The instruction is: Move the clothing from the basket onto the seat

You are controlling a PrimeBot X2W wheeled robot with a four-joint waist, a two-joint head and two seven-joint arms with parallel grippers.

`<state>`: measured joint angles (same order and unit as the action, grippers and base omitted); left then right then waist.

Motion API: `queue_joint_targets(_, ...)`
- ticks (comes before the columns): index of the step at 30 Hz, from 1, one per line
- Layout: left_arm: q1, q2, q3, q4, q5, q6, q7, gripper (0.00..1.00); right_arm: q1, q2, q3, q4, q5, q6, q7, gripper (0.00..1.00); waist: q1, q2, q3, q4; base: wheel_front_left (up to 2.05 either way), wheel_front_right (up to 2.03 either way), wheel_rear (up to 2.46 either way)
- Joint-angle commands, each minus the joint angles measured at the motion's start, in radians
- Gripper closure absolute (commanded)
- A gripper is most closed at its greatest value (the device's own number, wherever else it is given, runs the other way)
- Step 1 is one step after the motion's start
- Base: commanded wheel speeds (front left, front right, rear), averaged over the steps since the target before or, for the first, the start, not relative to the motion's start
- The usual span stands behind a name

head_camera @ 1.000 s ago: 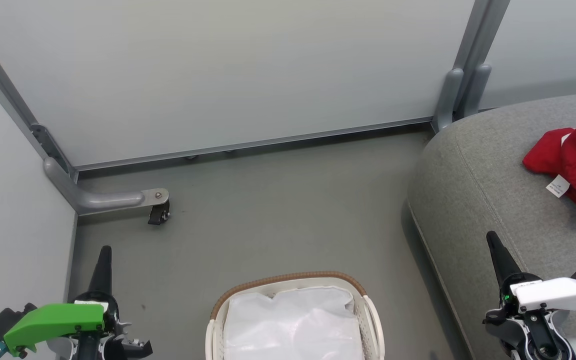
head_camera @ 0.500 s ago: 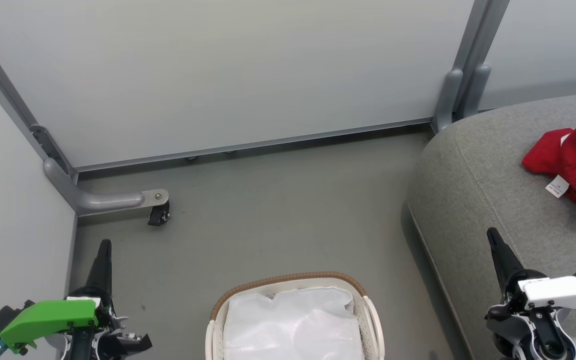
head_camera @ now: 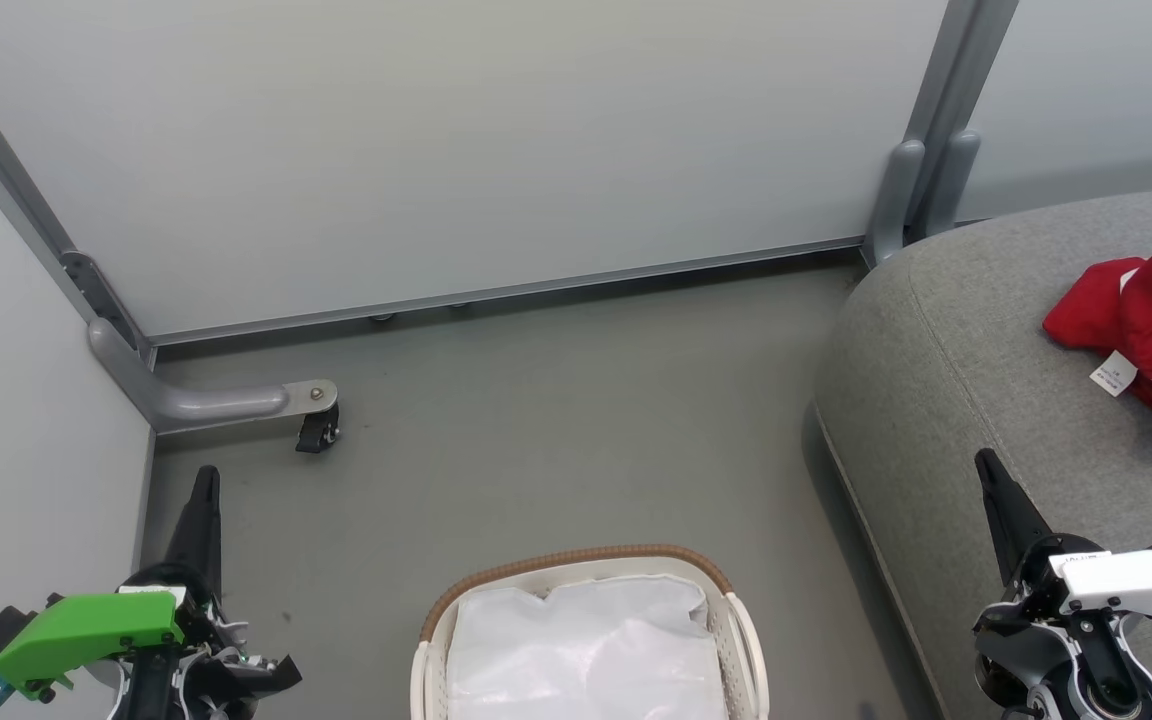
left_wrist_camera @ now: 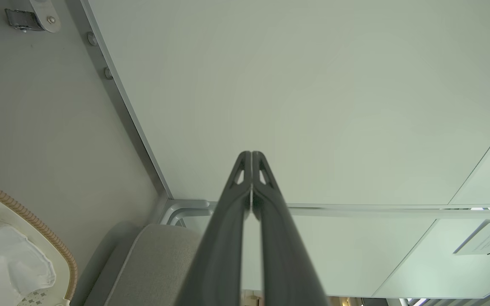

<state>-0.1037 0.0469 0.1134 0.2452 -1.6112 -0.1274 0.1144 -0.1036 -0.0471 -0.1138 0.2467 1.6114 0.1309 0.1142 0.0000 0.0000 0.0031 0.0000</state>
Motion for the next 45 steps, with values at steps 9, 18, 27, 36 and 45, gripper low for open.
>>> queue_joint_targets(9,-0.010,0.006,0.003,-0.001,-0.003,-0.006,0.003,1.00,-0.009,-0.006,-0.002,-0.004,0.003,0.000,0.004,1.00,0.0000,0.0000,0.000,0.000,0.00,0.00,0.00)
queue_joint_targets(18,-0.010,0.006,0.003,-0.002,-0.003,-0.006,0.003,1.00,-0.009,-0.006,-0.002,-0.004,0.003,0.000,0.004,1.00,0.0000,0.0000,0.000,0.000,0.00,0.00,0.00)
queue_joint_targets(27,-0.010,0.006,0.003,-0.002,-0.003,-0.006,0.003,1.00,-0.009,-0.006,-0.002,-0.004,0.003,0.000,0.004,1.00,0.0000,0.0000,0.000,0.000,0.00,0.00,0.00)
queue_joint_targets(36,-0.010,0.006,0.003,-0.002,-0.003,-0.006,0.003,1.00,-0.009,-0.006,-0.002,-0.004,0.003,0.000,0.004,1.00,0.0000,0.0000,0.000,0.000,0.00,0.00,0.00)
queue_joint_targets(45,-0.010,0.006,0.003,-0.002,-0.003,-0.006,0.003,1.00,-0.009,-0.006,-0.002,-0.004,0.003,0.000,0.004,1.00,0.0000,0.0000,0.000,0.000,0.00,0.00,0.00)
